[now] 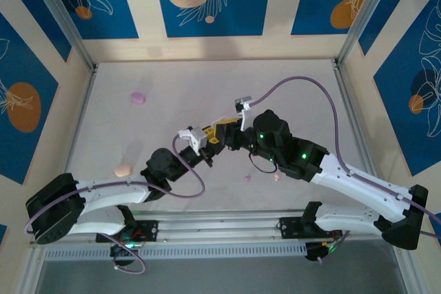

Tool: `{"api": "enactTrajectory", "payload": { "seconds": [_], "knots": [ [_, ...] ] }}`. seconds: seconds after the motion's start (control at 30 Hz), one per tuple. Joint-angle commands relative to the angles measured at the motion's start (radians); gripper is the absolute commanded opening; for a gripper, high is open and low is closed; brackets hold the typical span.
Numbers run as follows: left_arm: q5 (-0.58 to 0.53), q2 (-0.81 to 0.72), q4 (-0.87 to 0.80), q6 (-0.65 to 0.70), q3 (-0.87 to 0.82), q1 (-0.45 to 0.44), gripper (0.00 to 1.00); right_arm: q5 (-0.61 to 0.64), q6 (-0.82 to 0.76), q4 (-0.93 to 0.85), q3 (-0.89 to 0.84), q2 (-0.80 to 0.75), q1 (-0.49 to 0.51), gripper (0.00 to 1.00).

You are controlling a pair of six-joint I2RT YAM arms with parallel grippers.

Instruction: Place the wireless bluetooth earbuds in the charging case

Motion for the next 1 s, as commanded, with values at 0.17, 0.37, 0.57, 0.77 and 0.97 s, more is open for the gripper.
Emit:
{"api": "enactTrajectory", "payload": {
  "seconds": [0.17, 0.37, 0.57, 0.77, 0.97],
  "knots": [
    [-0.017, -0.008, 0.087, -0.011, 0.027, -0.013, 0.19, 0.013, -0.055, -0.090, 0.032, 0.013, 0.007, 0.29],
    [-0.013, -0.007, 0.087, -0.008, 0.028, -0.014, 0.19, 0.021, -0.066, -0.112, 0.042, 0.013, 0.008, 0.31],
    [-0.005, -0.011, 0.084, -0.007, 0.024, -0.014, 0.19, 0.014, -0.072, -0.138, 0.060, 0.021, 0.006, 0.33],
    [-0.006, -0.017, 0.078, -0.003, 0.021, -0.014, 0.19, 0.012, -0.067, -0.146, 0.071, 0.019, 0.006, 0.34],
    [-0.008, -0.025, 0.064, 0.004, 0.011, -0.014, 0.19, -0.014, -0.061, -0.151, 0.097, 0.007, 0.006, 0.37]
  ]
}}
